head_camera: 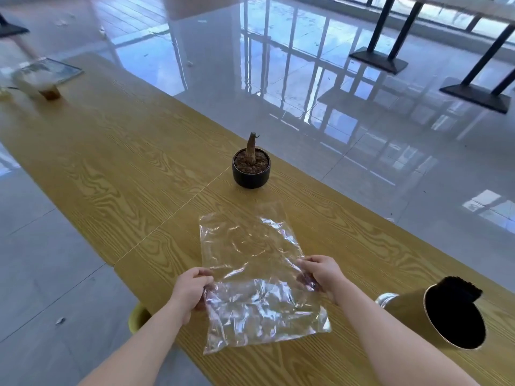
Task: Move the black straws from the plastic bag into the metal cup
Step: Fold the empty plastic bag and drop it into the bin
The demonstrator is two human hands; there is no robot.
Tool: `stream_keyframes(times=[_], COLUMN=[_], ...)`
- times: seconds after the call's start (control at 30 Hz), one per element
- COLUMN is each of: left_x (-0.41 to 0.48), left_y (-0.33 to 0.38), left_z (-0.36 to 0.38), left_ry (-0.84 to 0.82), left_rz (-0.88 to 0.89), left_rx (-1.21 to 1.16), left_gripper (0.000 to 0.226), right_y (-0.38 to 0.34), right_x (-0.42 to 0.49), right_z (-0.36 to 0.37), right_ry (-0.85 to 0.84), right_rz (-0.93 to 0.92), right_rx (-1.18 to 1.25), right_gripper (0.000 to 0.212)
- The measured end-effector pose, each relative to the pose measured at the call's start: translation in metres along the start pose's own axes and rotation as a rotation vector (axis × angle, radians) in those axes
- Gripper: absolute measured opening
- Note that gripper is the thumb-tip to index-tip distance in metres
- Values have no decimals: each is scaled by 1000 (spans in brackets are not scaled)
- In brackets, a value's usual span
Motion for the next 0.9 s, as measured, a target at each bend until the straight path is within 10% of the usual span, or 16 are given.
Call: stream_keyframes(times=[0.9], left_x=[-10], left_y=[-12], left_z=[-8], left_ry=[-35], left_rz=[-124], left_rx=[-449], left_gripper=[29], right_y=[19], right_x=[-20], right_z=[4], right_ry=[-60], right_rz=[115], right_rx=[455], right_gripper=[37])
Point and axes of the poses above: each hand's wrist, its own x-axis towards the middle knuckle, its own z-axis out of the palm, y = z × x, the point moved 7 cm from there along x, towards the middle knuckle, and after that the axes turned 15 degrees about x, right-handed, at the moved point
